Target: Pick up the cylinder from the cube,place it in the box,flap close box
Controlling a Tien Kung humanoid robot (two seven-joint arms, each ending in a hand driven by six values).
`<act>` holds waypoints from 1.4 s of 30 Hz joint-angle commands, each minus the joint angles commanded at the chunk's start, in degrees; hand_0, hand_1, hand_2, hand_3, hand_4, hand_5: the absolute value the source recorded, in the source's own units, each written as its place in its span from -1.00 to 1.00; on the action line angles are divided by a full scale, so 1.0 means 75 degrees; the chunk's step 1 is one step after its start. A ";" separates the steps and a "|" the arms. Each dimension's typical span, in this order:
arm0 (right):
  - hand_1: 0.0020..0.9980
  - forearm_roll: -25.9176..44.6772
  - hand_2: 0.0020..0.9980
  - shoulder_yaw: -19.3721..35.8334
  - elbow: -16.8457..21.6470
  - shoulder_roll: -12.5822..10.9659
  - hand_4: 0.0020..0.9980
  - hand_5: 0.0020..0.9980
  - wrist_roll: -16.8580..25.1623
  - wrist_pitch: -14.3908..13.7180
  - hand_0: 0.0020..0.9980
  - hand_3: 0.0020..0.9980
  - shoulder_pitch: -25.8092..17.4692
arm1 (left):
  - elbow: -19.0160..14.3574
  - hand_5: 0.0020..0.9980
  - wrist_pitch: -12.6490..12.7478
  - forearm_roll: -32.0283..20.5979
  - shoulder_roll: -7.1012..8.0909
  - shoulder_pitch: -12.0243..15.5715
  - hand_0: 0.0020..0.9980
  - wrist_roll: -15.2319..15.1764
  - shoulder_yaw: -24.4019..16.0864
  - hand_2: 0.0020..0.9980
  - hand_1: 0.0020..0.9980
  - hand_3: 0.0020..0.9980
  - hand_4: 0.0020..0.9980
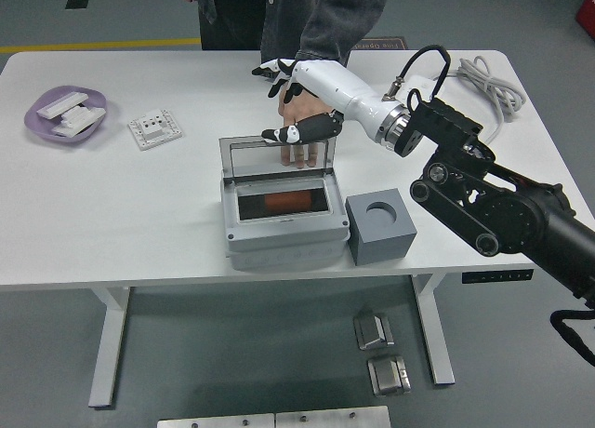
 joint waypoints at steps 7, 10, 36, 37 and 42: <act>0.05 -0.0066 0.27 -0.0180 -0.0470 0.0078 0.76 -0.26 0.0030 -0.0067 0.12 0.65 -0.0177 | 0.0000 -0.05 -0.0003 0.0015 -0.0013 -0.0002 0.65 -0.0005 -0.0003 0.56 0.62 0.68 0.45; 0.05 -0.0111 0.27 -0.0232 -0.0466 0.0123 0.76 -0.26 0.0042 -0.0081 0.12 0.65 -0.0314 | 0.0000 -0.05 -0.0015 0.0059 -0.0018 -0.0021 0.65 -0.0003 -0.0002 0.56 0.62 0.68 0.45; 0.03 -0.0305 0.26 -0.0510 0.0812 -0.0328 0.74 -0.24 -0.0160 -0.0157 0.06 0.64 -0.1015 | 0.0000 -0.05 -0.0036 0.0018 -0.0026 -0.0085 0.65 -0.0068 0.0082 0.56 0.62 0.68 0.45; 0.03 -0.0331 0.26 -0.0503 0.0878 -0.0350 0.74 -0.24 -0.0174 -0.0159 0.06 0.64 -0.1043 | 0.0000 -0.05 -0.0036 0.0014 -0.0027 -0.0082 0.65 -0.0067 0.0087 0.56 0.62 0.68 0.45; 0.03 -0.0528 0.26 -0.0474 0.1343 -0.0466 0.73 -0.23 -0.0298 -0.0168 0.02 0.64 -0.1154 | 0.0000 -0.05 -0.0033 0.0013 -0.0041 -0.0072 0.65 -0.0060 0.0090 0.56 0.62 0.68 0.45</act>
